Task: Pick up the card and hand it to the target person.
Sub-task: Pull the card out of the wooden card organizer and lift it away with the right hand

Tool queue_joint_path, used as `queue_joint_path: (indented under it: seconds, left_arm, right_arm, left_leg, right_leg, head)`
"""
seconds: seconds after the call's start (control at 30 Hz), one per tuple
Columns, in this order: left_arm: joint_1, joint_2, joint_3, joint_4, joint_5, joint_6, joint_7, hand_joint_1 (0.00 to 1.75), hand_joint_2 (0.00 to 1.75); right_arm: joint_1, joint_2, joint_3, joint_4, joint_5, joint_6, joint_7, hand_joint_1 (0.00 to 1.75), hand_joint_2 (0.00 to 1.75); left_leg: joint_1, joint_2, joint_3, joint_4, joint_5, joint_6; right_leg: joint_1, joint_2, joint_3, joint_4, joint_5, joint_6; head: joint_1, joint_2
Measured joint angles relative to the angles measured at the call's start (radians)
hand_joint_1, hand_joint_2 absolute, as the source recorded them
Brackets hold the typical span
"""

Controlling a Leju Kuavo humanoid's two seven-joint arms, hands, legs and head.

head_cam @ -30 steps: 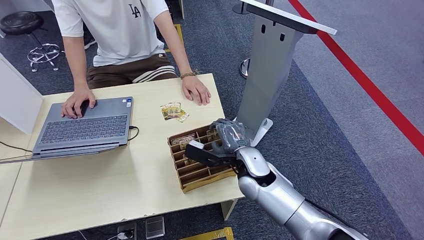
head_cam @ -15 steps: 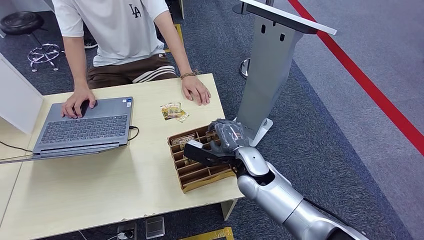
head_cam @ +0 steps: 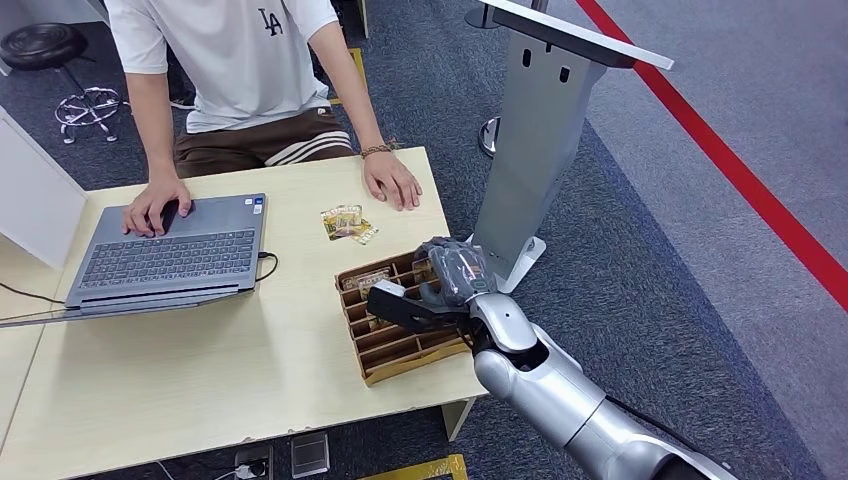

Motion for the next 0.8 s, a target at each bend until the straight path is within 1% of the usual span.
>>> queue_joint_path:
  seconds: [0.27,0.4,0.53,0.7,0.8]
  left_arm:
    - [-0.003,0.001,-0.003,0.0,-0.001,0.002,0.0,0.0,1.75]
    - [-0.003,0.001,-0.003,0.0,-0.002,0.003,0.002,0.0,1.75]
    - [-0.004,0.001,-0.004,0.0,-0.002,0.004,0.003,0.0,1.75]
    - [-0.004,0.001,-0.004,0.0,-0.002,0.004,0.003,0.0,1.75]
    - [-0.004,0.001,-0.004,0.0,-0.002,0.003,0.004,0.0,1.75]
  right_arm:
    - [0.0,0.0,0.0,0.002,0.002,-0.001,0.002,0.75,1.75]
    - [0.001,0.0,0.0,0.002,0.004,-0.001,0.002,0.81,1.75]
    - [0.0,0.0,0.0,0.002,0.006,-0.001,0.002,0.99,1.75]
    - [0.001,0.0,0.0,0.003,0.006,-0.003,0.002,1.38,1.75]
    - [0.001,0.0,0.0,0.005,0.006,-0.003,0.002,1.43,1.75]
  left_leg:
    - [0.0,0.0,0.0,0.0,0.0,0.0]
    - [0.0,0.0,0.0,0.0,0.0,0.0]
    - [0.0,0.0,0.0,0.0,0.0,0.0]
    - [0.0,0.0,0.0,0.0,0.0,0.0]
    - [0.0,0.0,0.0,0.0,0.0,0.0]
  right_leg:
    - [0.0,0.0,0.0,0.0,0.0,0.0]
    - [0.0,0.0,0.0,0.0,0.0,0.0]
    - [0.0,0.0,0.0,0.0,0.0,0.0]
    - [0.0,0.0,0.0,0.0,0.0,0.0]
    - [0.0,0.0,0.0,0.0,0.0,0.0]
  head:
    - [0.0,0.0]
    - [0.0,0.0]
    - [0.0,0.0]
    - [0.0,0.0]
    - [0.0,0.0]
